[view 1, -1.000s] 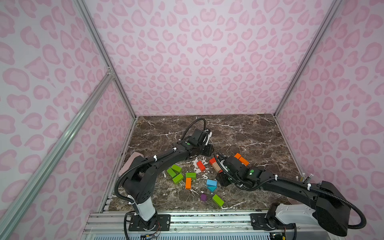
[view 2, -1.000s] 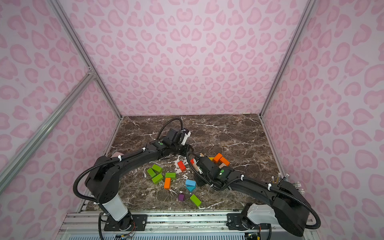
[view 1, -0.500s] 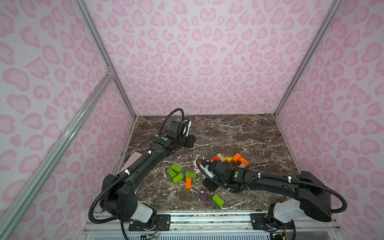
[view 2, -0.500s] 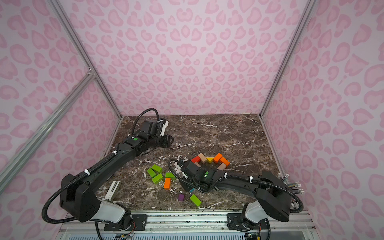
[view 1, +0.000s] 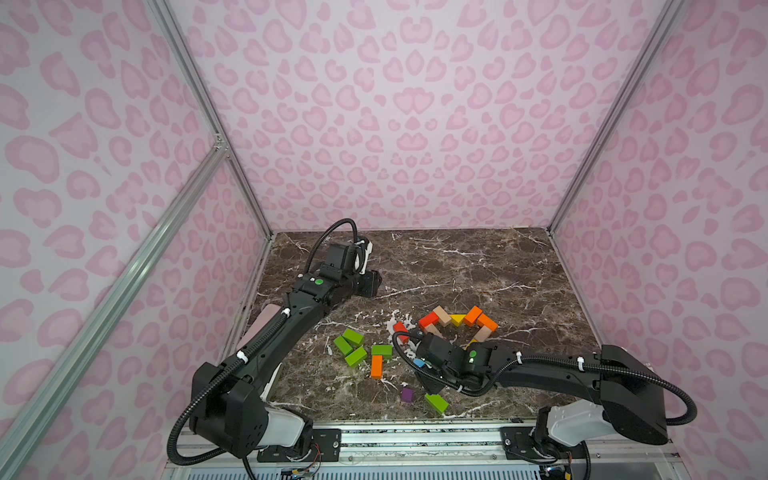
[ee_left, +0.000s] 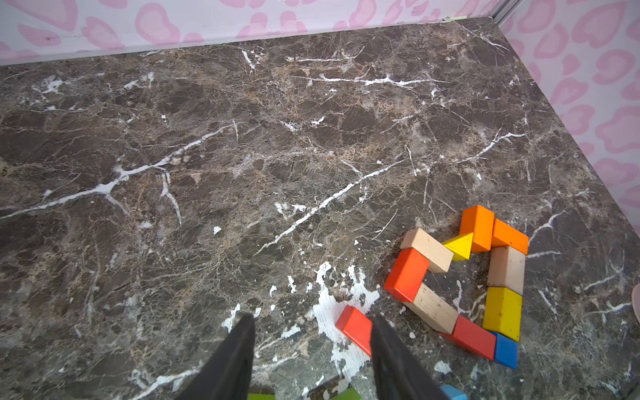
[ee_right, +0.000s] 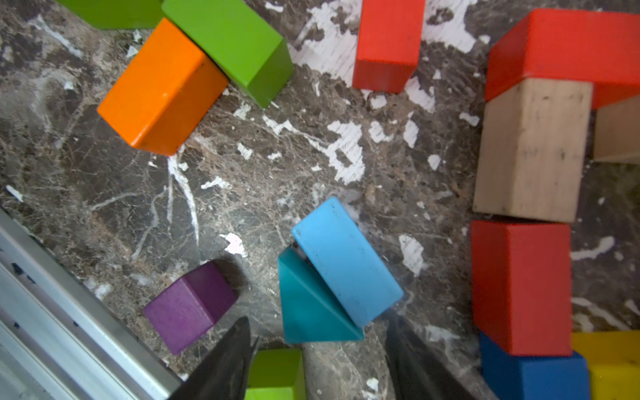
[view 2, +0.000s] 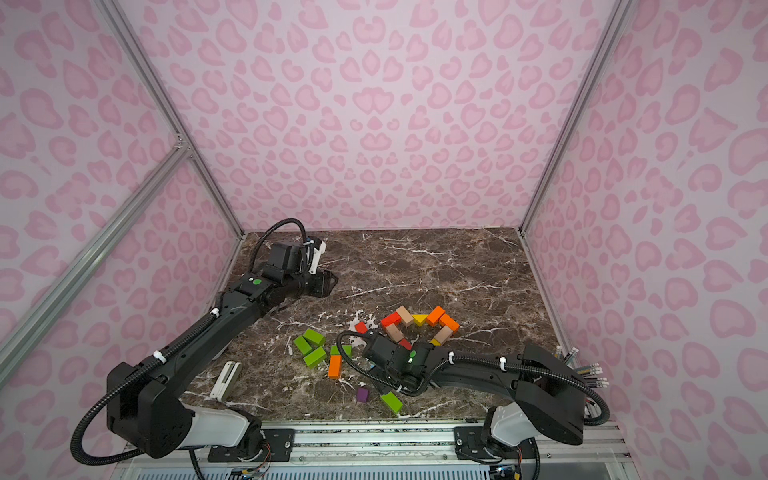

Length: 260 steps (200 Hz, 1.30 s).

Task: Assemble a heart with building blocks
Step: Pick up the building block from the center of the board.

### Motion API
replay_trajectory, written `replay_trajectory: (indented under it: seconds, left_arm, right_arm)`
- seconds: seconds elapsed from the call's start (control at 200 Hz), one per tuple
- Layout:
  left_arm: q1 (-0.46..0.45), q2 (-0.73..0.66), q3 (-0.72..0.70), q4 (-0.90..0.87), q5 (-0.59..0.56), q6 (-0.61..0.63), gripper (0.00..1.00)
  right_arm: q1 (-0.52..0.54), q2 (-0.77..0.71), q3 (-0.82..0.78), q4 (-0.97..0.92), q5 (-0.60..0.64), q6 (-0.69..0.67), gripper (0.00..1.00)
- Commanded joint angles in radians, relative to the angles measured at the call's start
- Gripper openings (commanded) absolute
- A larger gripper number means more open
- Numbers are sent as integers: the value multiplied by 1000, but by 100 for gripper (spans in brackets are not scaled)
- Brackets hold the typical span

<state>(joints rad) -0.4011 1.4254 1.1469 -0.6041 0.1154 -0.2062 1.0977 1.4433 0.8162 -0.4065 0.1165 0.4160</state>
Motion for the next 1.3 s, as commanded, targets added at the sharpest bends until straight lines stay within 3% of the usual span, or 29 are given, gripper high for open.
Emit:
replay_trajectory:
  seconds: [0.0,0.835,1.045,1.295]
  left_arm:
    - [0,-3,-7,53,18,19,56]
    - [1,-21,-37,78,32,23,57]
    - [1,-24,-43,78,32,23,57]
    - [2,-26,-42,81,31,20,57]
  right_arm:
    - [6,0,-4,4,-10,42,63]
    - [17,107,25,14,18,110,51]
    - [19,99,33,5,20,100,42]
    - [21,54,40,-23,23,67,40]
